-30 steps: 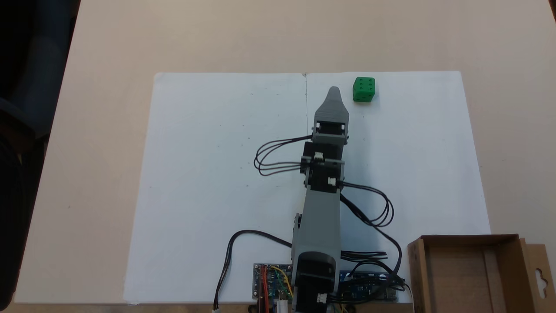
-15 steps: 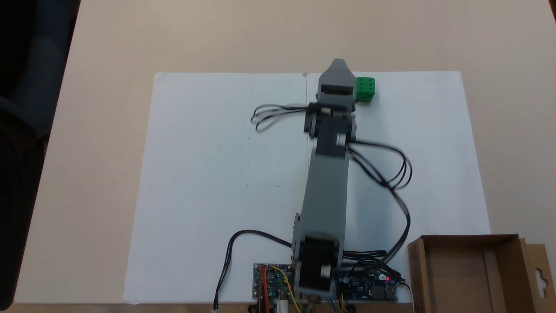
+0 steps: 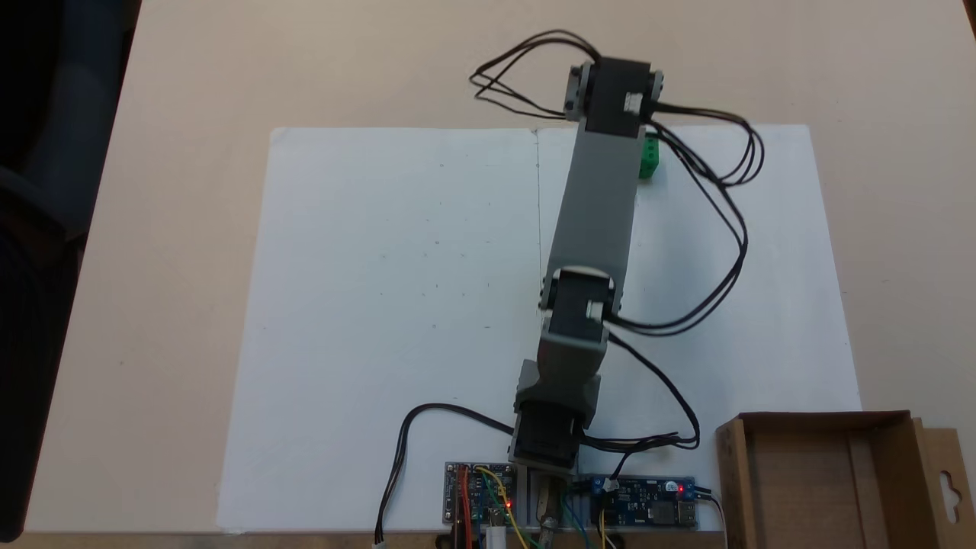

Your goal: Grasp a green dice and put it in the bin.

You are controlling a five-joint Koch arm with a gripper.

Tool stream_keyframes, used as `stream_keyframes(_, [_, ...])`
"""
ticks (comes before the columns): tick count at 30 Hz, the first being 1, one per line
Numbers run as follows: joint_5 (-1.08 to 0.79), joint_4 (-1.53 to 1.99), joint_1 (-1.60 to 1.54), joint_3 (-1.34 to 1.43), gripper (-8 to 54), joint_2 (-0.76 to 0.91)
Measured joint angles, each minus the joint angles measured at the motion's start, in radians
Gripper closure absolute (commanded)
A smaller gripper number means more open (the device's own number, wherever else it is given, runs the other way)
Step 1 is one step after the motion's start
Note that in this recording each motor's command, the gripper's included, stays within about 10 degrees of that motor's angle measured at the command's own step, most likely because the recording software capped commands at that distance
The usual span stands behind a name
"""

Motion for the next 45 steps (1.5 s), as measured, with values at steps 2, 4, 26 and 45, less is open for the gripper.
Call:
stream_keyframes(2, [0.0,0.044,0.029,-0.037,2.2,-0.052])
stream_keyframes(4, [-0.002,0.052,0.057,-0.058,2.1,-0.094])
stream_keyframes(26, [-0.288,0.086,0.12,-0.35,1.5,-0.442])
stream_keyframes(45, [-0.345,0.086,0.153,-0.451,1.2,-0.604])
